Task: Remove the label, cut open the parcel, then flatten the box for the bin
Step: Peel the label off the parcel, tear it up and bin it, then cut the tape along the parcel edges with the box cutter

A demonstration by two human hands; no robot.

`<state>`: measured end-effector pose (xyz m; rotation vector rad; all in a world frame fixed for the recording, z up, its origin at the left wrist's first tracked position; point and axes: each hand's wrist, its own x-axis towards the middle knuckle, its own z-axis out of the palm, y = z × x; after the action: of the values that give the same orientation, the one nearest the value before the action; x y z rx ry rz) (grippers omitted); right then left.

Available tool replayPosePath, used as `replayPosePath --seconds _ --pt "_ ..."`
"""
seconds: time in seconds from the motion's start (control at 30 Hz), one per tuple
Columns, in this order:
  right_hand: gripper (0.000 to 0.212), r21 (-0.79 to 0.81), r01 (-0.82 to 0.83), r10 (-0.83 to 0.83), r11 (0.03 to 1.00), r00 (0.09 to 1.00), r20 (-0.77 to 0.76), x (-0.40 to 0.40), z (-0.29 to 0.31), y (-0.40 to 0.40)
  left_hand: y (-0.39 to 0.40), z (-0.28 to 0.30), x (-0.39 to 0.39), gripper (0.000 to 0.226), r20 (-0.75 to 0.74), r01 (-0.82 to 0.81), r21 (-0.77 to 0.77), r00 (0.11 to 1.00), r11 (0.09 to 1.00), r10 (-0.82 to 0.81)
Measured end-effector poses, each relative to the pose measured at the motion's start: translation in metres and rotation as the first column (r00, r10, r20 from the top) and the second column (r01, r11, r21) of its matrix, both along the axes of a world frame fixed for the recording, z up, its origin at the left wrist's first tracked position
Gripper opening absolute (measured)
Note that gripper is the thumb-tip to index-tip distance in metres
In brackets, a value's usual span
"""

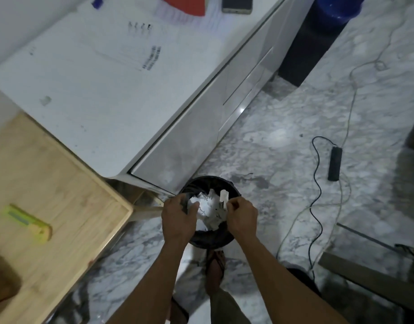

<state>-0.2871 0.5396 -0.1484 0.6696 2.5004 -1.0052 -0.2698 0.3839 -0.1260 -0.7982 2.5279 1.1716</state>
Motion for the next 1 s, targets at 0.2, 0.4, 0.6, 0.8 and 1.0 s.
replayPosePath --seconds 0.2,0.4,0.6,0.8,1.0 --pt "0.016 -0.019 0.001 -0.001 1.000 1.000 -0.025 0.002 0.025 0.000 -0.003 0.035 0.013 0.026 -0.063 0.010 0.009 0.998 1.000 -0.010" --pt "0.025 -0.060 -0.043 0.039 0.997 0.998 -0.058 0.012 0.048 0.011 -0.008 0.062 0.024 0.024 -0.066 0.012 0.002 0.998 1.000 -0.012" --pt "0.026 -0.140 -0.025 0.011 0.990 0.995 -0.100 0.020 0.112 0.015 -0.009 0.117 0.038 0.042 -0.136 -0.026 -0.013 0.990 1.000 0.024" --pt "0.035 -0.217 -0.033 -0.003 0.976 0.987 -0.162 0.035 0.175 0.005 -0.021 0.170 0.064 0.052 -0.184 -0.037 -0.002 0.982 0.999 0.036" --pt "0.041 -0.296 -0.145 0.061 0.944 0.960 -0.273 0.067 0.227 -0.038 -0.056 0.213 0.119 0.041 -0.310 -0.146 0.034 0.939 0.989 0.150"
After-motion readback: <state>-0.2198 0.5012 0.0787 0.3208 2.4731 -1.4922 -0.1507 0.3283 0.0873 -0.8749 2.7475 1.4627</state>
